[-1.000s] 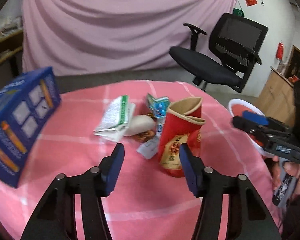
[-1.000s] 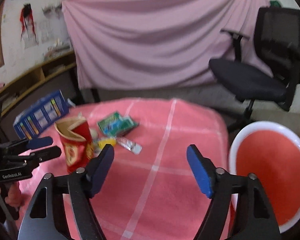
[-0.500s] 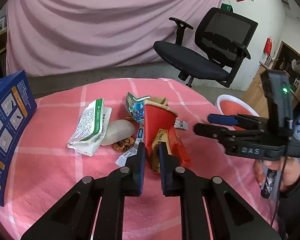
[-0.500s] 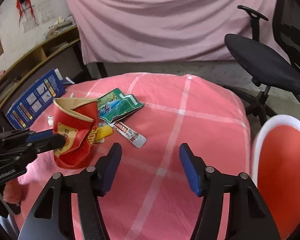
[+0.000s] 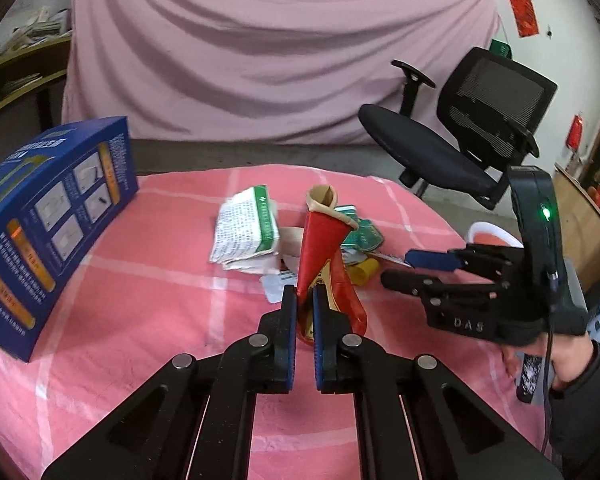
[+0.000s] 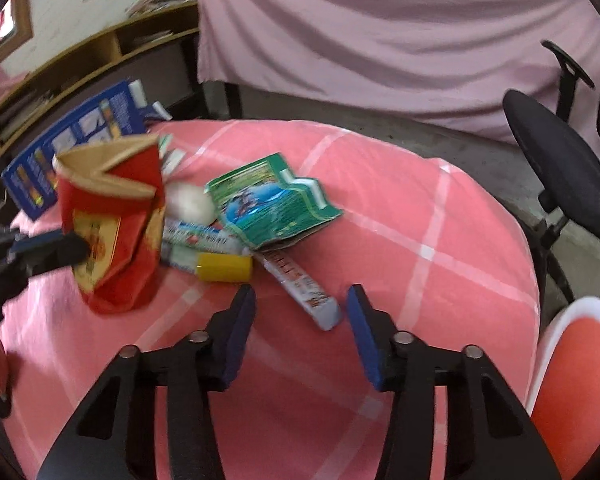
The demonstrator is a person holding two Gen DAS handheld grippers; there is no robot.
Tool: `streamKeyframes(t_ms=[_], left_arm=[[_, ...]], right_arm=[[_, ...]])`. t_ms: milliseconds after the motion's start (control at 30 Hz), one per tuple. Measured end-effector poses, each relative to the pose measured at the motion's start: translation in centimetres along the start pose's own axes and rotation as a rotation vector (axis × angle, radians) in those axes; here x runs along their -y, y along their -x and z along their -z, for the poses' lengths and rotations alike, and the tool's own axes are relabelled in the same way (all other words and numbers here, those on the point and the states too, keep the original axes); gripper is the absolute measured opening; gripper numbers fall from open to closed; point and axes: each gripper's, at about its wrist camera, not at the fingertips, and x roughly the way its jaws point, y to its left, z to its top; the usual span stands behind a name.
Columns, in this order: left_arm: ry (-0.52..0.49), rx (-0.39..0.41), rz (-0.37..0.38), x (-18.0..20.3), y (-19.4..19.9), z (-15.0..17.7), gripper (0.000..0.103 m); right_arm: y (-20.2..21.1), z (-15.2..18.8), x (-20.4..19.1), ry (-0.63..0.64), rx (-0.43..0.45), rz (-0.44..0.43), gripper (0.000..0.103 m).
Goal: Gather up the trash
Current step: 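Close the left gripper on the red paper cup rim, then close the right gripper on the thin white stick beside the yellow cap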
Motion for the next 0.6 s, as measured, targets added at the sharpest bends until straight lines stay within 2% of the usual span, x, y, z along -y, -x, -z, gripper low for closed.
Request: streamKeyframes(t_ms=[133,233,267,600], left_arm=[[0.001,0.002,-0.007,0.3,0.2,0.0,0.004],[-0.007,0.015,-0.014,0.6,0.7,0.2,0.003],[-0.010,0.020,-0.019,0.7,0.8,0.4,0.003],[-0.054,0.072,-0.052,1.8,2.4,1.4,0.002]], right_arm=[[0.2,0.3,-0.4,0.011,-0.005,-0.010,0.017],[0.7,0.6,-0.1,-0.027,-0.002,-0.017,0.012],[0.9,0.8,0.1,-0.040,0.001,-0.016,0.007],[3.7,2.4,-0.7,-0.090,0.059,0.003,0.005]])
